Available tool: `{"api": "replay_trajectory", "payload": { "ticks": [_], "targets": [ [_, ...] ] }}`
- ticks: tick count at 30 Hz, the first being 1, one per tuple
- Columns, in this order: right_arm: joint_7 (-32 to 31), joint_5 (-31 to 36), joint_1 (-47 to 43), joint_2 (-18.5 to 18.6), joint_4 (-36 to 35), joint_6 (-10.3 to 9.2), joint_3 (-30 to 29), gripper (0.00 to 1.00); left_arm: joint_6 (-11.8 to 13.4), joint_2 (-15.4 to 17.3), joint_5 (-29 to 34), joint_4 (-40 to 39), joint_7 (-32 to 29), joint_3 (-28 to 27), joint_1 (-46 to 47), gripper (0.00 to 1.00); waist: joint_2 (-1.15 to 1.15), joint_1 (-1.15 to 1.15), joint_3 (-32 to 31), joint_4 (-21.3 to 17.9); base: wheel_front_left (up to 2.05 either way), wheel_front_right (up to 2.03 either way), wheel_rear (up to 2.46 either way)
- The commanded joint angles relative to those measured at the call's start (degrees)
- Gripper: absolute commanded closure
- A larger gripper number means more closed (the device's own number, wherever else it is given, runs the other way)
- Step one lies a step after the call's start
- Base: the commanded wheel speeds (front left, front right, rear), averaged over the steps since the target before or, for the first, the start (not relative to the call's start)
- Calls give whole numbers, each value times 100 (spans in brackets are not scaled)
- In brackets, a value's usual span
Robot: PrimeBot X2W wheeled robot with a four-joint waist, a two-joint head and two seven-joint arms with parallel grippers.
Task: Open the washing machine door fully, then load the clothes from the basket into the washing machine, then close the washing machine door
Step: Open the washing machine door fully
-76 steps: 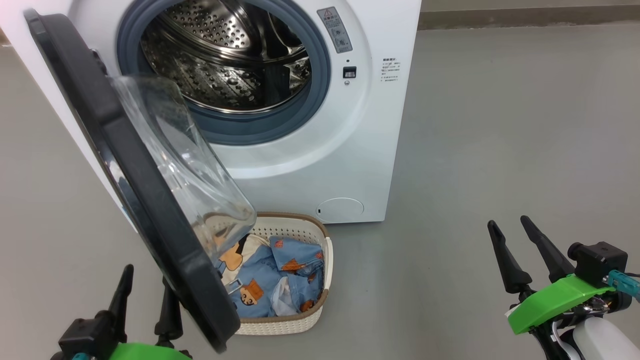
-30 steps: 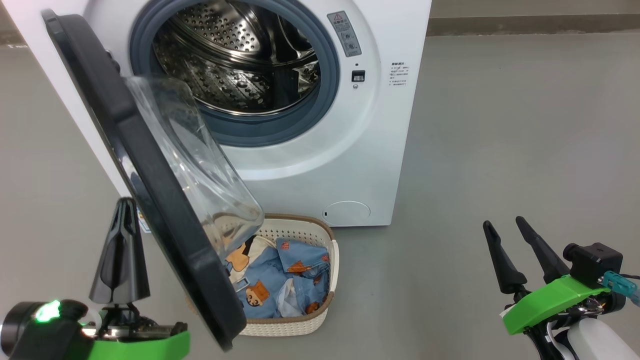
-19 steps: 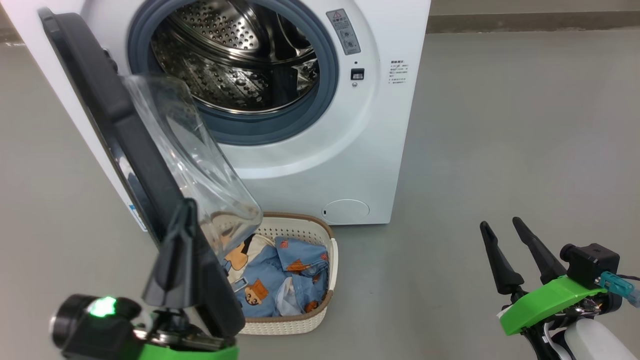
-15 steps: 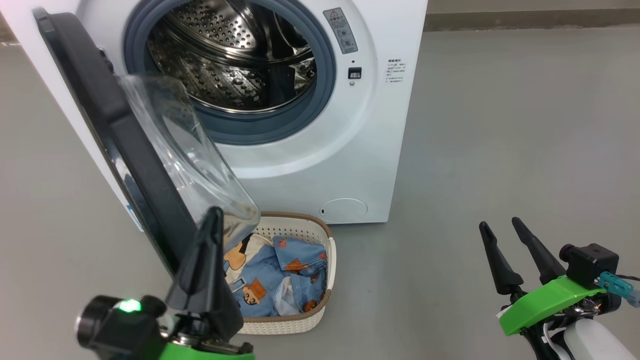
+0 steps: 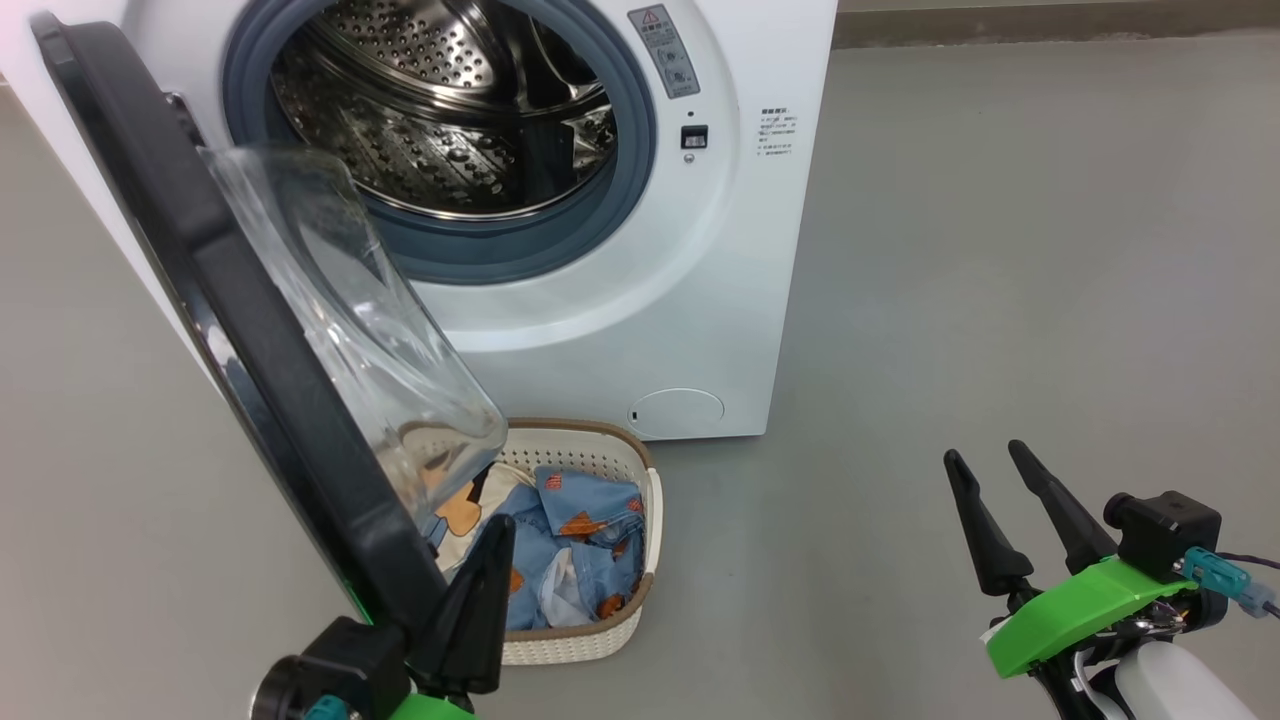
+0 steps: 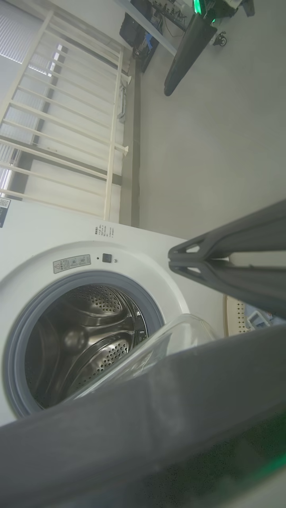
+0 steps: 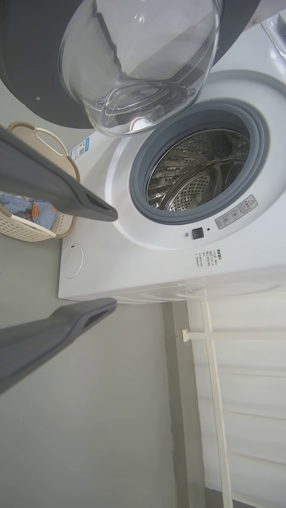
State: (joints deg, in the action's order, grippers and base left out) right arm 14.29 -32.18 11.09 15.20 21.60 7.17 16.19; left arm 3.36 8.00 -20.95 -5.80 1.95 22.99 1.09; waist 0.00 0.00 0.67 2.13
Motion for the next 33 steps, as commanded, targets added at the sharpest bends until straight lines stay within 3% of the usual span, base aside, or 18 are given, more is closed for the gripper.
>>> {"api": "replay_trajectory", "payload": {
  "ticks": [1,18,33],
  "targets": [
    [71,2,66,46,-113,32,86,0,-30,2,-60,13,28,-170,216,100,0,0,6,-8,0,0,0],
    [71,-50,85,53,-21,32,183,0,10,-175,-396,1204,419,-387,532,100,0,0,-9,6,0,0,0],
    [71,-82,30,-7,69,32,169,0,201,52,-534,1152,453,-676,340,100,0,0,-92,463,0,0,0]
  ]
}}
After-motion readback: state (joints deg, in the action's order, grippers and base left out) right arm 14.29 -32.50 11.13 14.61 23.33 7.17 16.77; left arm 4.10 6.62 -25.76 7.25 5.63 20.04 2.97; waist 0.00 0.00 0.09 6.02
